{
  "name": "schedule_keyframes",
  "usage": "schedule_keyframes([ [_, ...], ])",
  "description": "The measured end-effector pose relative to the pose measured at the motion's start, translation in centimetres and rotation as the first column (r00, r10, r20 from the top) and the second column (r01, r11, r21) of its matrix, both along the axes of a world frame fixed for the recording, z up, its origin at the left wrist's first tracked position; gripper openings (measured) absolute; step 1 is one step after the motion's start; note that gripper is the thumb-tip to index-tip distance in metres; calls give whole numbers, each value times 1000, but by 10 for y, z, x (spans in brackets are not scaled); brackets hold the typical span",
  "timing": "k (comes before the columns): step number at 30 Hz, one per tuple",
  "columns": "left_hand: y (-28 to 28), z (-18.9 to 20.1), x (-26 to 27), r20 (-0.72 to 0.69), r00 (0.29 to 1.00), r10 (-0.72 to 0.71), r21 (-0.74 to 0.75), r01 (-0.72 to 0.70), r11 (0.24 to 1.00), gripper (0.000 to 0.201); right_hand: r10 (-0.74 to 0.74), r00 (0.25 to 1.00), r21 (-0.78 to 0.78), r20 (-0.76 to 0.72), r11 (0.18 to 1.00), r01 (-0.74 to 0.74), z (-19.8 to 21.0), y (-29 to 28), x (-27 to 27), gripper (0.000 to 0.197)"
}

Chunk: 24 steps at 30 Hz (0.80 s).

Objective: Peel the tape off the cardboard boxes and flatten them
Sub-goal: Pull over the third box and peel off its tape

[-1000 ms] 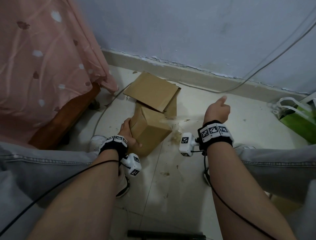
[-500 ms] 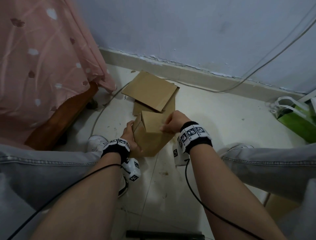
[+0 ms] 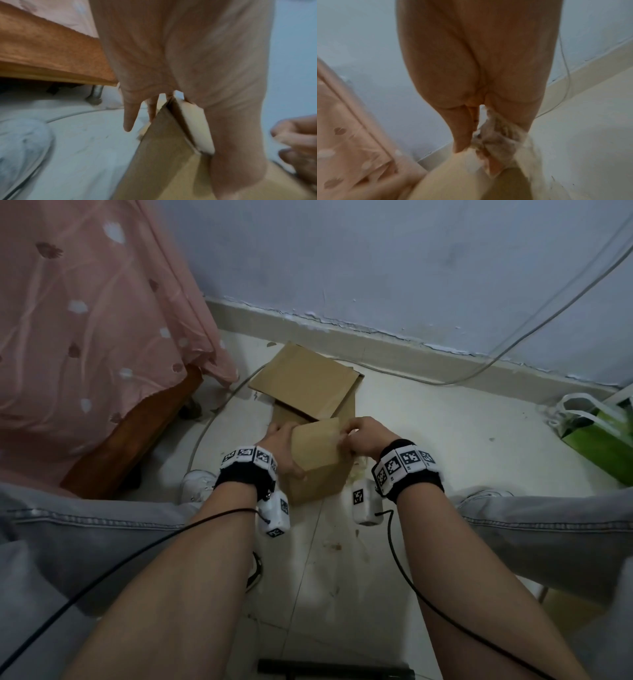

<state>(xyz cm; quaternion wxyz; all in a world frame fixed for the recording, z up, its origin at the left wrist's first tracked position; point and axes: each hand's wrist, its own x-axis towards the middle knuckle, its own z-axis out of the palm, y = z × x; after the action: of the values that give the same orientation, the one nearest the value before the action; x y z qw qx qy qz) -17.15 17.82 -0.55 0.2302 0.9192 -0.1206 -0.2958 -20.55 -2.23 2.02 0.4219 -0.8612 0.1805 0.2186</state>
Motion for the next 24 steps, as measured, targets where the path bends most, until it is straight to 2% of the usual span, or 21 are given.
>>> schedule_keyframes([
  [4, 10, -17, -12, -25, 994, 106, -49, -107, 993, 112, -117, 993, -18, -11, 993, 116, -6, -12, -3, 18],
  [11, 10, -11, -5, -60, 988, 142, -14, -143, 990, 111, -354, 935, 86, 39, 933, 350, -18, -4, 6, 8],
  [13, 11, -10, -4, -63, 987, 150, 3, -150, 989, 110, -426, 904, 134, 48, 899, 417, -20, -8, 9, 20],
  [16, 13, -9, -3, -71, 984, 162, 19, -161, 987, 109, -502, 857, 120, 116, 864, 489, -15, -11, 10, 6],
  [18, 13, -9, -3, -70, 982, 175, 29, -173, 984, 108, -559, 817, 132, 141, 829, 544, -16, -16, 11, 12],
  [21, 17, -7, -3, -74, 981, 178, 56, -174, 983, 106, -649, 742, 127, 168, 761, 636, -20, -25, 12, 7],
  [24, 24, -4, 0, -80, 977, 198, 94, -190, 977, 105, -713, 684, 150, 155, 701, 697, -15, -34, 7, 12],
])
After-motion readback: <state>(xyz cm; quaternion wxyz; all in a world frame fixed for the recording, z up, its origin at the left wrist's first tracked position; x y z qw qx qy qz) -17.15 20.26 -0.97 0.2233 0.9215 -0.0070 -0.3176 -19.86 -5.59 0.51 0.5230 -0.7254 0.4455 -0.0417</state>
